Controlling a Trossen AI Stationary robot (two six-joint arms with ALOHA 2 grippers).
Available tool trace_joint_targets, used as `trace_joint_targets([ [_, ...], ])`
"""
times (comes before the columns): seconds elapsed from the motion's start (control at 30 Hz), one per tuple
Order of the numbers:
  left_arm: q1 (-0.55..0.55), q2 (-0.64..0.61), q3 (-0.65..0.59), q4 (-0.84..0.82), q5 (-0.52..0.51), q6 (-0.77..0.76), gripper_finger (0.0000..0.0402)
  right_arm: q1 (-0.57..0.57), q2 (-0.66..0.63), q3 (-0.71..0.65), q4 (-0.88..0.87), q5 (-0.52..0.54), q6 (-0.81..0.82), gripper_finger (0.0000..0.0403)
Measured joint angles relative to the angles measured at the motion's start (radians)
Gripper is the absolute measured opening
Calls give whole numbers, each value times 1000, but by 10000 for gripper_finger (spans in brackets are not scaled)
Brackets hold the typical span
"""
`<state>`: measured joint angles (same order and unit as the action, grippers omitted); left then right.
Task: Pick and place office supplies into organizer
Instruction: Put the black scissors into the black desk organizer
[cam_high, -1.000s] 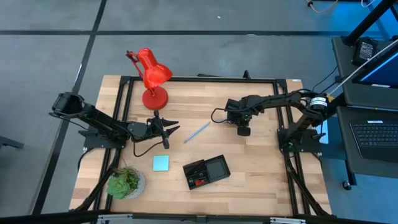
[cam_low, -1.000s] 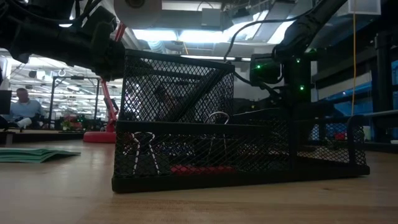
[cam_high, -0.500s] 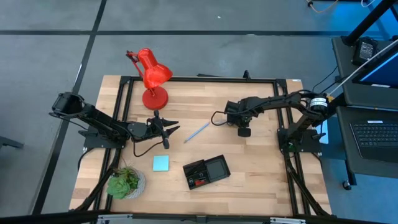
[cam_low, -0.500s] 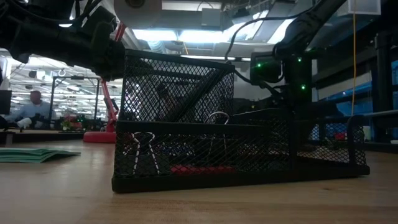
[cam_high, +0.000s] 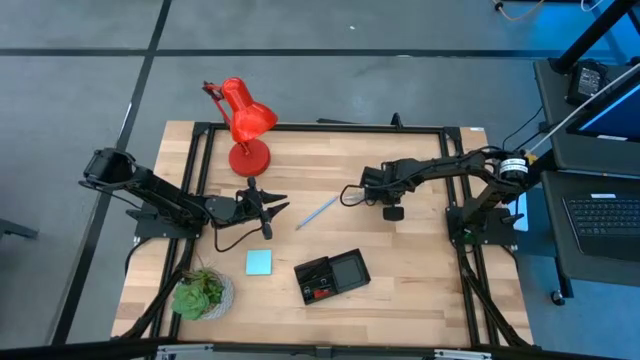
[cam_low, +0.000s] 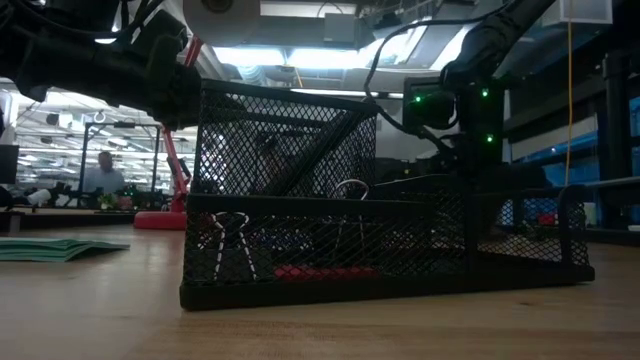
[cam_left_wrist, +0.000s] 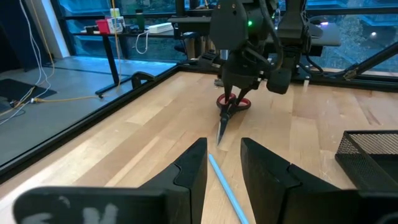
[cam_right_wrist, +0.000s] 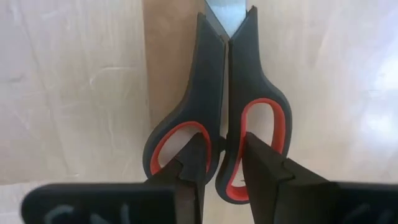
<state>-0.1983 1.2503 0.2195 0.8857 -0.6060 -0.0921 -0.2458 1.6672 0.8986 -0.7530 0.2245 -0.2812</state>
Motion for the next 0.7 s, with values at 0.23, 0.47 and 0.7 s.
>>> trace_joint_targets([
  [0.23, 0, 0, 0, 0, 0, 0, 92, 21, -102, 0, 1, 32, -7, 78],
  [0.47, 0, 0, 0, 0, 0, 0, 92, 102, -249, 2, 1, 209, -13, 78],
  [0.7, 0, 0, 0, 0, 0, -179, 92, 233, -306, 2, 11, 470, -83, 78],
])
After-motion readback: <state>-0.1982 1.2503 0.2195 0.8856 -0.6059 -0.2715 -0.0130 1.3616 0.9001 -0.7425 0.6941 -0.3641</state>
